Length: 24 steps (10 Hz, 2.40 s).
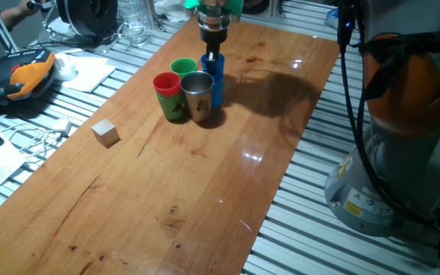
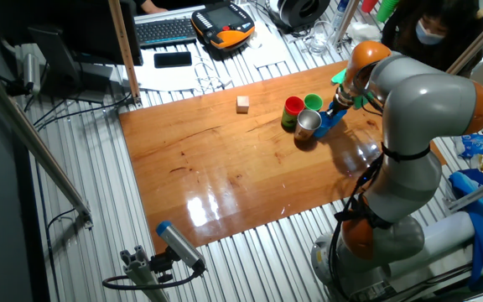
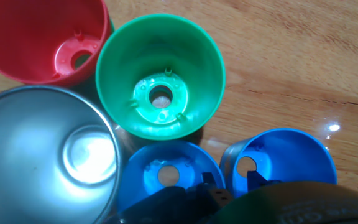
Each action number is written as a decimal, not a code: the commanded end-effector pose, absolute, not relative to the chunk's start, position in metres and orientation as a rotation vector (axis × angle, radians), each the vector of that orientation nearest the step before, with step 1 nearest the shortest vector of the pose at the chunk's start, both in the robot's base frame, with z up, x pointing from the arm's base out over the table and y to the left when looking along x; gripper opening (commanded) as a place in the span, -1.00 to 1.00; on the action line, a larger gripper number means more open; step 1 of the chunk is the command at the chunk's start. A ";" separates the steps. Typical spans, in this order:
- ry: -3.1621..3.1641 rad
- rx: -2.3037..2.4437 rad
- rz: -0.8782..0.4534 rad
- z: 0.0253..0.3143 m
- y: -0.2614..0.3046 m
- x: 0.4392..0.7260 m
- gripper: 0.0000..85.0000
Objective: Stack the cups
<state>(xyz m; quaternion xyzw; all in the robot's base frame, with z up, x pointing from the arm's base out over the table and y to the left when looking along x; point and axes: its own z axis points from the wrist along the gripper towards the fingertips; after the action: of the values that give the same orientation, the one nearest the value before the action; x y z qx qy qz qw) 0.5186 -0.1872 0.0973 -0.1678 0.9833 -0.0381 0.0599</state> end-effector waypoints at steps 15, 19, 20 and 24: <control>3.043 -0.602 -0.039 0.173 -0.200 0.556 -1.00; 3.060 -0.622 -0.042 0.186 -0.205 0.557 -1.00; 3.068 -0.631 -0.040 0.190 -0.206 0.557 -1.00; 3.155 -0.591 0.015 0.228 -0.205 0.557 -1.00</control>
<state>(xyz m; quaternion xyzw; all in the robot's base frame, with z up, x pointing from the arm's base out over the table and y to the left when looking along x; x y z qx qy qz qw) 0.5571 -0.2045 0.2276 -0.1832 0.9825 0.0052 -0.0347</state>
